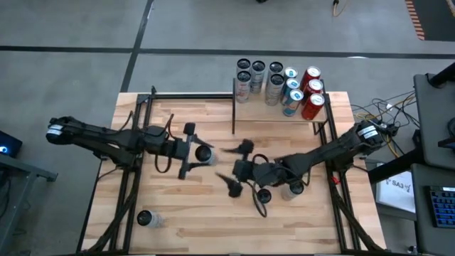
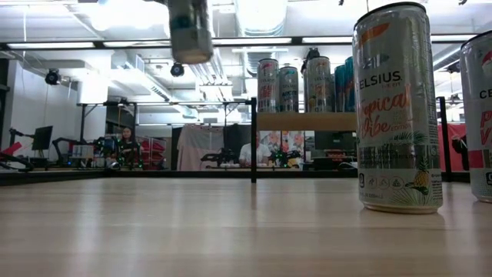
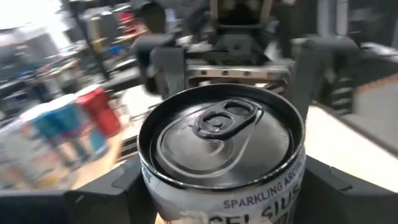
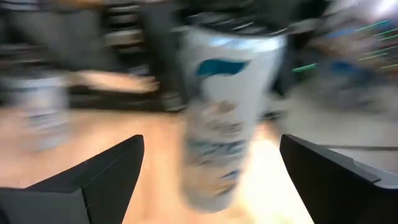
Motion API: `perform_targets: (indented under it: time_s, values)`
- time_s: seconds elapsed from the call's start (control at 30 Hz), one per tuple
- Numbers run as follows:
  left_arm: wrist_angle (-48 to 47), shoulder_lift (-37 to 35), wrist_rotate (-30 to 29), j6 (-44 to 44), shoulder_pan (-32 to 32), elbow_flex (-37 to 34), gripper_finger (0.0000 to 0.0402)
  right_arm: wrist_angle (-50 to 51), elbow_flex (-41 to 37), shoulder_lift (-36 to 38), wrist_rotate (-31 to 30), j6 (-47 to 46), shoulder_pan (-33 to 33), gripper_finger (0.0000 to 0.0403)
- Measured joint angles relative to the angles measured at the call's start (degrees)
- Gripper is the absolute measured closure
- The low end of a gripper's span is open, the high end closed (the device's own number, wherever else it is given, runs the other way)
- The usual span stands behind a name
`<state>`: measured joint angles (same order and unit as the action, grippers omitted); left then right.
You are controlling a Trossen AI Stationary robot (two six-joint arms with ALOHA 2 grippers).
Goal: Place canned beverage on shelf
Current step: Put the top white blue soda can on the shelf aligned with the other white blue soda can
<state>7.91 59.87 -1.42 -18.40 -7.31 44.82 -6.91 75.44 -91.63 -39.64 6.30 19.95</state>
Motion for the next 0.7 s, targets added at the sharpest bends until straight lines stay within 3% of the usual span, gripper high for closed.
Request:
perform_targets:
  time_s: [0.13, 0.3, 0.57, 0.7]
  values:
    - [-1.08, -1.02, 6.92, -0.01, 0.0, 0.0, 0.0148, 15.05, 6.47, -0.44, 16.98, -6.66, -2.57, 0.0036]
    - [-1.15, -0.55, 13.48, 0.79, -0.05, 0.0, 0.0153, 17.33, 8.25, -2.79, 19.57, -6.91, -4.63, 0.0036]
    - [2.38, 0.88, 13.66, 0.4, -0.17, 0.07, 0.0154, 10.05, 8.49, -6.7, 30.44, -6.67, -8.98, 0.0035]
    - [2.19, 1.02, 14.06, -0.06, -0.2, 0.15, 0.0154, 7.81, 8.39, -7.98, 30.64, -5.14, -9.64, 0.0052]
